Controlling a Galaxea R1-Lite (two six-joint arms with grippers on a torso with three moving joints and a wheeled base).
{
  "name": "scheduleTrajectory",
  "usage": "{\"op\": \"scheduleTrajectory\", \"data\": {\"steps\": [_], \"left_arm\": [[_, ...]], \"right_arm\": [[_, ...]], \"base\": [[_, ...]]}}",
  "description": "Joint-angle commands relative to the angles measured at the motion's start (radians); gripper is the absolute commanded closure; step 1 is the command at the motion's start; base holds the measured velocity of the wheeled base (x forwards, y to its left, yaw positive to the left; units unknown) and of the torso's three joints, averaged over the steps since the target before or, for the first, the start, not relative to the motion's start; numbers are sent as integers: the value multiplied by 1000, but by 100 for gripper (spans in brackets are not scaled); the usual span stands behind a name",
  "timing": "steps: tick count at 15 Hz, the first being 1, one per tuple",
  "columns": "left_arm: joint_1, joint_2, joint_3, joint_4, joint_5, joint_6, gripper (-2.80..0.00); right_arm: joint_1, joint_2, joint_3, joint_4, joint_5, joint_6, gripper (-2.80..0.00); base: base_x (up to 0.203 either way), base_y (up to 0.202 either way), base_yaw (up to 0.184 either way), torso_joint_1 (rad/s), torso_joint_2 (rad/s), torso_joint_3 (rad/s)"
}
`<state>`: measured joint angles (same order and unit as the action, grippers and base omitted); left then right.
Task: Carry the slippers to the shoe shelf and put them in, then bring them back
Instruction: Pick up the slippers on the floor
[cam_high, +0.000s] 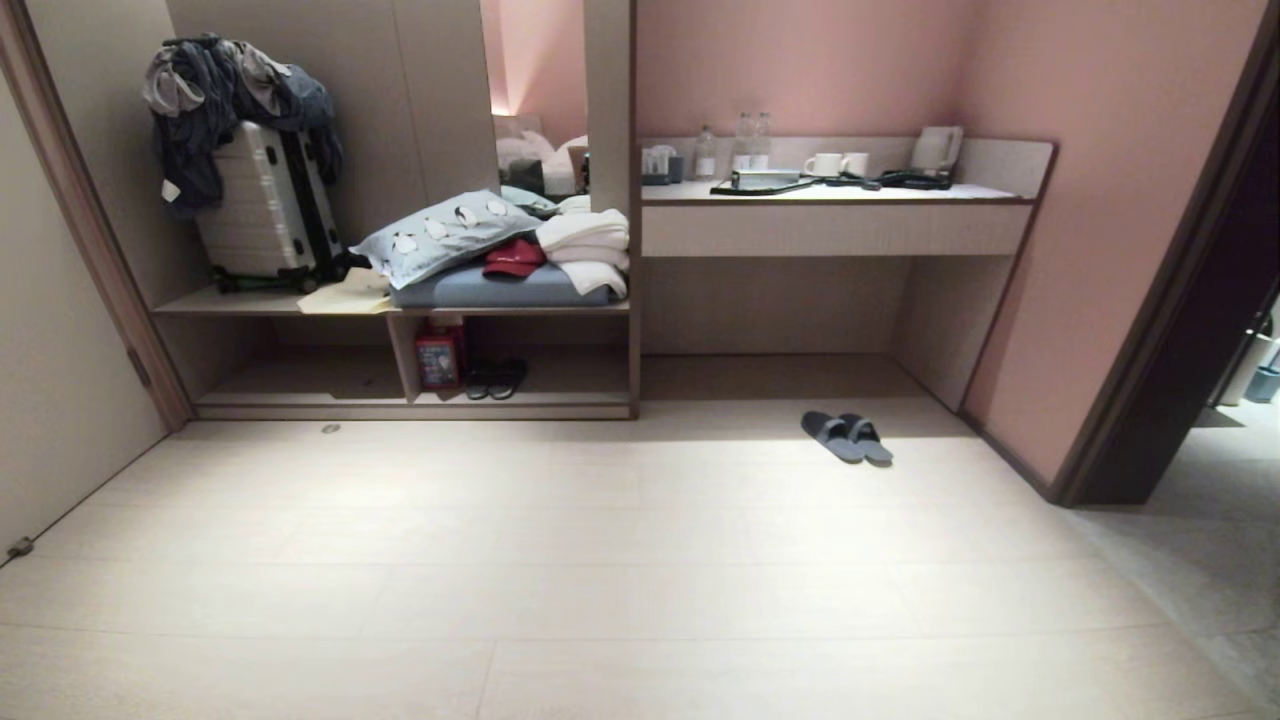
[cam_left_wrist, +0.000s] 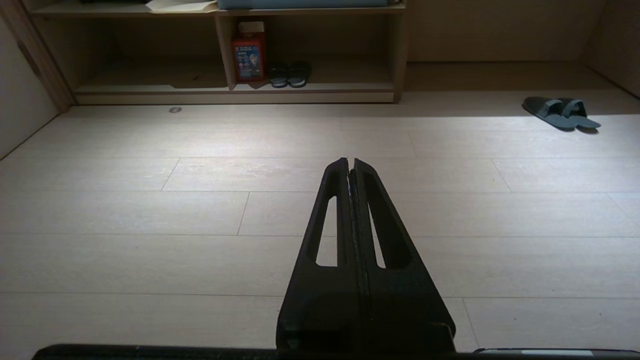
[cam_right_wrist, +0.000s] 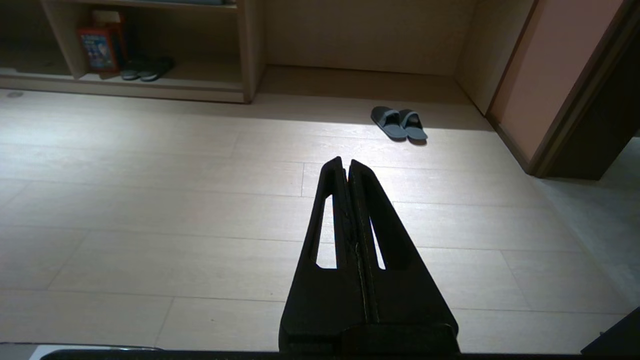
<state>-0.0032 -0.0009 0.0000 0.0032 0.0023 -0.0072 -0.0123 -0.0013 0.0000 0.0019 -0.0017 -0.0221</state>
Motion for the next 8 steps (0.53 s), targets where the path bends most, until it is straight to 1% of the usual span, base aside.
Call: {"op": "scheduleTrajectory", "data": {"steps": [1, 8], "left_arm": [[0, 1, 2, 0, 2, -4, 0], [0, 1, 2, 0, 2, -5, 0]], "right_arm": [[0, -2, 2, 0, 0, 1, 0], [0, -2, 2, 0, 0, 1, 0]], "base": [[0, 0, 0, 0, 0, 0], [0, 0, 0, 0, 0, 0]]}}
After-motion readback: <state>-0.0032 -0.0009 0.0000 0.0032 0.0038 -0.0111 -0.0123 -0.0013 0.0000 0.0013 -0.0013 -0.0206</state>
